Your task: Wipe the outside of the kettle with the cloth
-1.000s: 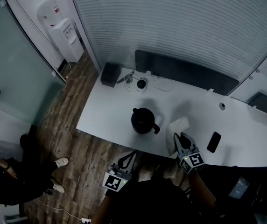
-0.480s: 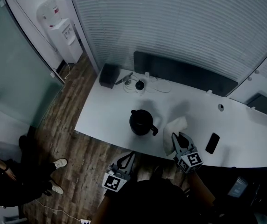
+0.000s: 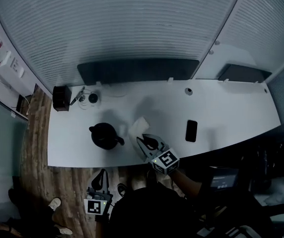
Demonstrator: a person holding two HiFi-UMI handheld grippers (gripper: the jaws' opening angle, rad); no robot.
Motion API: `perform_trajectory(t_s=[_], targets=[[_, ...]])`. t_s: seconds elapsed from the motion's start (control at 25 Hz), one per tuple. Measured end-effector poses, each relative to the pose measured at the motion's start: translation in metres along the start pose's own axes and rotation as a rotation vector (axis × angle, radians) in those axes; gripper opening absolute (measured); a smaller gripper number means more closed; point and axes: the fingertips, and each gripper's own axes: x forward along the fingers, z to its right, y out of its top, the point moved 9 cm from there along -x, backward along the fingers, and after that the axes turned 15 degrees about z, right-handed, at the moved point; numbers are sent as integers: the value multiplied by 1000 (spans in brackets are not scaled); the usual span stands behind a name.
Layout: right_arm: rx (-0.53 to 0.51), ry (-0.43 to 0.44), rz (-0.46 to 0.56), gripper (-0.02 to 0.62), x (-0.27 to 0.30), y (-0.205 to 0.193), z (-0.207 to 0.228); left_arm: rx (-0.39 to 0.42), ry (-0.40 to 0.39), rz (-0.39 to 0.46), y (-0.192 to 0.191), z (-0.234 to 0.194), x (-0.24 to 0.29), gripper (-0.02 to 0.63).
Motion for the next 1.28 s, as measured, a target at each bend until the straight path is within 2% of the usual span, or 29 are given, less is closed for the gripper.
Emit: perform_trajectory(t_s=[0.36, 0.96, 1.16, 1.28], targets=[[-17, -28, 3, 35, -11, 4, 0, 10, -39, 10, -2, 7, 4, 3], [-7, -22, 0, 35, -14, 1, -8, 5, -40, -8, -6, 12, -3, 3], [21, -48, -8, 35, -11, -4, -1, 7, -37, -18, -7, 8, -4, 3], [21, -92, -25, 35, -19, -5, 4, -3, -60, -3, -12, 9, -2, 3]])
